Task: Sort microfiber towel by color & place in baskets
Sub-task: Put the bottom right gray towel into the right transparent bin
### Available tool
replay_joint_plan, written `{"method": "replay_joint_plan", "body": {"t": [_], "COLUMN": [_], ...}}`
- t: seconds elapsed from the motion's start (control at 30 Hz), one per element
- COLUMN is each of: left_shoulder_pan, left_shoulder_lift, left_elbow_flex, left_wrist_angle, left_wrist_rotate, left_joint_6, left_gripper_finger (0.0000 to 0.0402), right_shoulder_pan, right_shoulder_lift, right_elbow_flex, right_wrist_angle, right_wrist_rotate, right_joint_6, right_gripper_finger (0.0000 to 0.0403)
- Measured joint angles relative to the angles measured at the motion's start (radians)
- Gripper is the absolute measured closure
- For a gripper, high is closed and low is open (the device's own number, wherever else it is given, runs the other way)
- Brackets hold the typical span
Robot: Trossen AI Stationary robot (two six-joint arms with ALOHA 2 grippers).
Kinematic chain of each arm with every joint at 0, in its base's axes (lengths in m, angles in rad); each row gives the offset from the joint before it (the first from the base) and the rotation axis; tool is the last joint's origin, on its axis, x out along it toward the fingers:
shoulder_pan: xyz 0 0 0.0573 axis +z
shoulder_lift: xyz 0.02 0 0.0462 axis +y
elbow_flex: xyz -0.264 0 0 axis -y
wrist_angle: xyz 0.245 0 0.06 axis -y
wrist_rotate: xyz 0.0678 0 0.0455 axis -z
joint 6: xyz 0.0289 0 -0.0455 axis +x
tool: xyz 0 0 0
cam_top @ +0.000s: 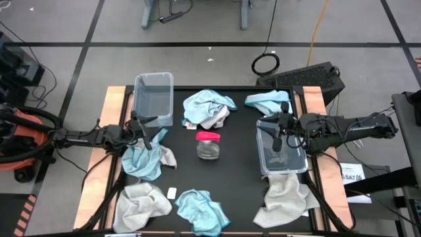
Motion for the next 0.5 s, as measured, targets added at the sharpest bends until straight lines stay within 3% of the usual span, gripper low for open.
{"method": "replay_joint_plan", "body": {"t": [0.2,0.5], "left_shoulder_pan": [0.000,0.000], "left_shoulder_lift": [0.000,0.000], "left_elbow_flex": [0.000,0.000], "left_wrist_angle": [0.000,0.000], "left_wrist_rotate": [0.000,0.000], "left_joint_6": [0.000,0.000], "left_gripper_finger": [0.0139,0.0139], "right_shoulder_pan": [0.000,0.009], "right_shoulder_lift": [0.000,0.024], "right_elbow_flex": [0.000,0.000], "right_wrist_angle": [0.032,0.346], "right_wrist_rotate": [-0.123,-0.266], "right_joint_6": [0.014,0.010], "right_gripper_finger": [0.0271,0.0271]}}
